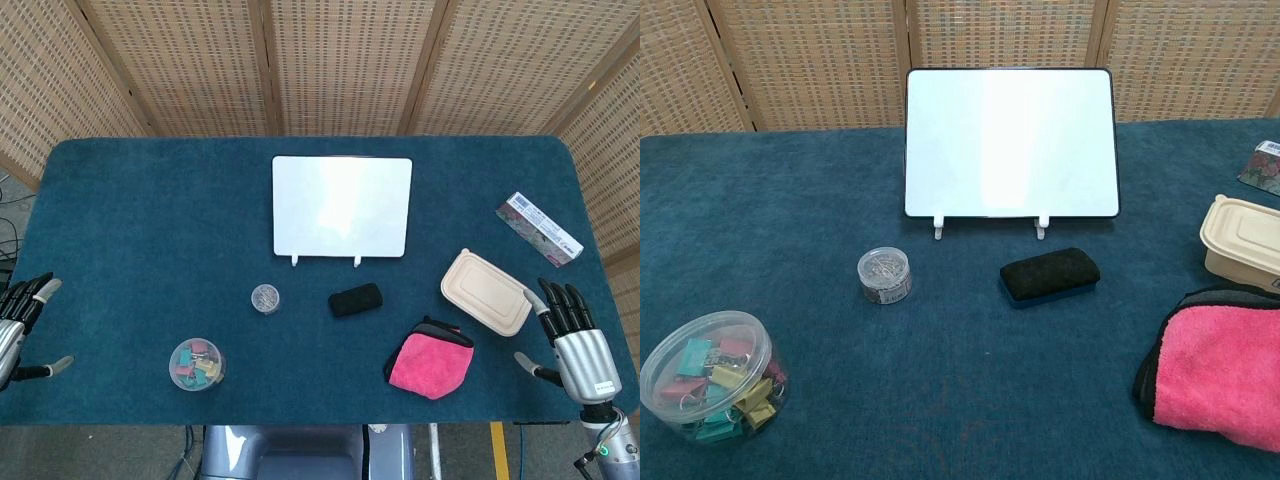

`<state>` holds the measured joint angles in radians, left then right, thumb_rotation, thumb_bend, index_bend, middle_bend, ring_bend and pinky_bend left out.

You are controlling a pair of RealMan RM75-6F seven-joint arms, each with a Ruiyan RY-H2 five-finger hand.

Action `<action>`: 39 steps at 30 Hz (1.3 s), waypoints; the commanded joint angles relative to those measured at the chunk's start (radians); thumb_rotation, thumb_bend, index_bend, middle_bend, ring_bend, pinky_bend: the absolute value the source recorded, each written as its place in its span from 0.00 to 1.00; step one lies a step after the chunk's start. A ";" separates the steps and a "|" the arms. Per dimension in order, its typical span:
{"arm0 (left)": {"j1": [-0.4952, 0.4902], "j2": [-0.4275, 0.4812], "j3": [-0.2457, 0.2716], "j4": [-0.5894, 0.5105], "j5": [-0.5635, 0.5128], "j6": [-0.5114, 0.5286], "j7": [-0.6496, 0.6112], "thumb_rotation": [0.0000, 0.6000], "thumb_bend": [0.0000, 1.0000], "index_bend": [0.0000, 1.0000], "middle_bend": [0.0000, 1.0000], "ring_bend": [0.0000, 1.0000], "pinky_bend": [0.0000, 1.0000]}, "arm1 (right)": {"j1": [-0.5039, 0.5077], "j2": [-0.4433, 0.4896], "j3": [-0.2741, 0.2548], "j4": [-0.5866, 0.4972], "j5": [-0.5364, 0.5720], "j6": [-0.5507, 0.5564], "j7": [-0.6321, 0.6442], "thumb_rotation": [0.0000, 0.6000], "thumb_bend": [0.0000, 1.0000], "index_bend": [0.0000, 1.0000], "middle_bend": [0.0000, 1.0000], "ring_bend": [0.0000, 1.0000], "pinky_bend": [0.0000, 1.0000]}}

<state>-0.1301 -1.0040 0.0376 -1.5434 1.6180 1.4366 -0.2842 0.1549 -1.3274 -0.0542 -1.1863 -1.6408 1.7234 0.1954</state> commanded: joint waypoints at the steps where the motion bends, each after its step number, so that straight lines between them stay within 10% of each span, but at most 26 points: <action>1: 0.002 -0.001 0.002 -0.001 0.003 0.003 0.004 1.00 0.00 0.00 0.00 0.00 0.00 | -0.025 0.041 -0.004 -0.069 0.004 -0.018 -0.026 1.00 0.00 0.07 0.00 0.00 0.02; 9: -0.004 -0.015 -0.007 0.002 -0.013 -0.005 0.013 1.00 0.00 0.00 0.00 0.00 0.00 | 0.065 0.088 0.009 -0.118 -0.096 -0.093 -0.012 1.00 0.00 0.07 0.00 0.00 0.02; 19: -0.014 -0.018 -0.019 -0.008 -0.040 -0.022 0.031 1.00 0.00 0.00 0.00 0.00 0.00 | 0.376 0.165 0.057 -0.336 -0.179 -0.498 -0.057 1.00 0.00 0.07 0.02 0.00 0.03; 27: -0.041 -0.026 -0.034 -0.002 -0.094 -0.092 0.033 1.00 0.00 0.00 0.00 0.00 0.00 | 0.541 0.019 0.134 -0.310 -0.034 -0.823 -0.286 1.00 0.00 0.09 0.07 0.00 0.06; 39: -0.075 -0.036 -0.051 0.020 -0.155 -0.175 0.025 1.00 0.00 0.00 0.00 0.00 0.00 | 0.643 -0.179 0.163 -0.107 0.037 -0.909 -0.369 1.00 0.00 0.17 0.18 0.11 0.25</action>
<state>-0.2029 -1.0398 -0.0118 -1.5253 1.4652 1.2639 -0.2583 0.7790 -1.4765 0.1036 -1.3235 -1.6158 0.8231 -0.1606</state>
